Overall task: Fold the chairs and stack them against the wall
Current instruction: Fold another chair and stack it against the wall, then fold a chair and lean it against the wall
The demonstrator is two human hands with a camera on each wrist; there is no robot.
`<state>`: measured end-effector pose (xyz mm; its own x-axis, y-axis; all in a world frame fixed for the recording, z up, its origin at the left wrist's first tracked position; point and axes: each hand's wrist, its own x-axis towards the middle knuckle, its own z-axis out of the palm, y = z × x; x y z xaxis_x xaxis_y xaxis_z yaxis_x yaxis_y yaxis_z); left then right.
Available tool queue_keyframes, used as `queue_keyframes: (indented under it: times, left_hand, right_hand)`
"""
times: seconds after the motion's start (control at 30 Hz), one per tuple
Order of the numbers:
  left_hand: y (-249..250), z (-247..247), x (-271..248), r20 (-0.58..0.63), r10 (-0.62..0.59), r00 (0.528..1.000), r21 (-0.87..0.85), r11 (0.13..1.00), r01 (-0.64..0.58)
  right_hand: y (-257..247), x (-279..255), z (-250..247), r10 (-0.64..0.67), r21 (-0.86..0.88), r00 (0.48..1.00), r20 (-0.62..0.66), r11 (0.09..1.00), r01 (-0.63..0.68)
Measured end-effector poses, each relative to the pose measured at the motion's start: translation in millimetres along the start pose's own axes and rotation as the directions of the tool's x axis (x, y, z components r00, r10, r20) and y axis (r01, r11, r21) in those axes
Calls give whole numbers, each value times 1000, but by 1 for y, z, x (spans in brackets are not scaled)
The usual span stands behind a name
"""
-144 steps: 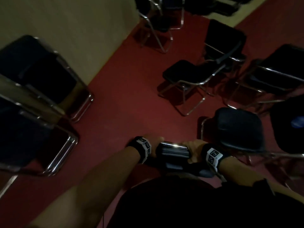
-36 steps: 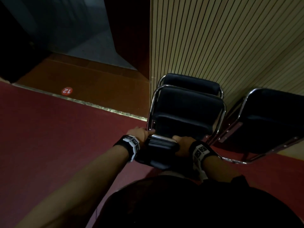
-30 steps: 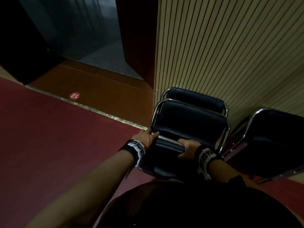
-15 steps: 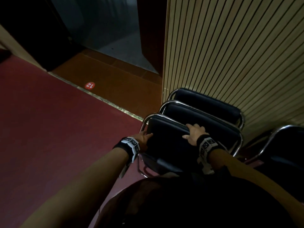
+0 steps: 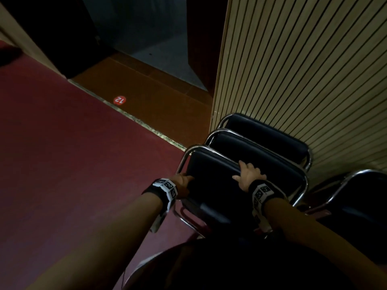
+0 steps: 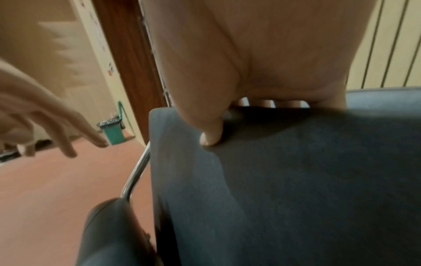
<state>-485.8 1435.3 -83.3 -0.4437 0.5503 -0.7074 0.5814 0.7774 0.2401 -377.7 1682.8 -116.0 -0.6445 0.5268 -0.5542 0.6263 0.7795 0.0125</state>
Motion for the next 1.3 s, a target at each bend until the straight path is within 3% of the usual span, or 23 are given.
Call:
queue_keyframes:
  times: [0.17,0.27,0.4,0.6,0.8,0.9,1.0,1.1,1.3]
  left_hand:
    - [-21,6,-32,-61,15,998,-6,1000,-15]
    - [-42,20,-52,-89,9,996,-12,1000,-10]
    - [-79,42,-81,-94,-48,994,-24,999,46]
    - [-152,84,-140,-103,-120,988,-107,988,109]
    - [-254,139,-230,-110,-270,956,-287,930,230]
    - [-306,173,-288,-113,-407,907,-407,851,331]
    - [-356,218,-358,-61,-566,822,-508,727,463]
    - [-396,273,-427,-17,-714,700,-600,567,564]
    - [-424,376,-536,120,-867,484,-759,234,608]
  right_hand:
    - [-20,-20,1,-5,-56,999,-48,998,2]
    - [-40,-40,3,30,-97,986,-166,994,-46]
    - [-97,-75,4,-116,-172,935,-336,983,60]
    - [-230,-141,16,-370,-202,913,-171,920,336]
    - [-367,-204,54,-543,-358,839,42,775,520]
    - [-435,-240,74,-612,-438,784,106,679,589]
    - [-509,-289,101,-699,-517,695,165,539,665]
    - [-587,-351,131,-793,-569,559,244,350,744]
    - [-704,-470,209,-874,-606,248,418,-64,793]
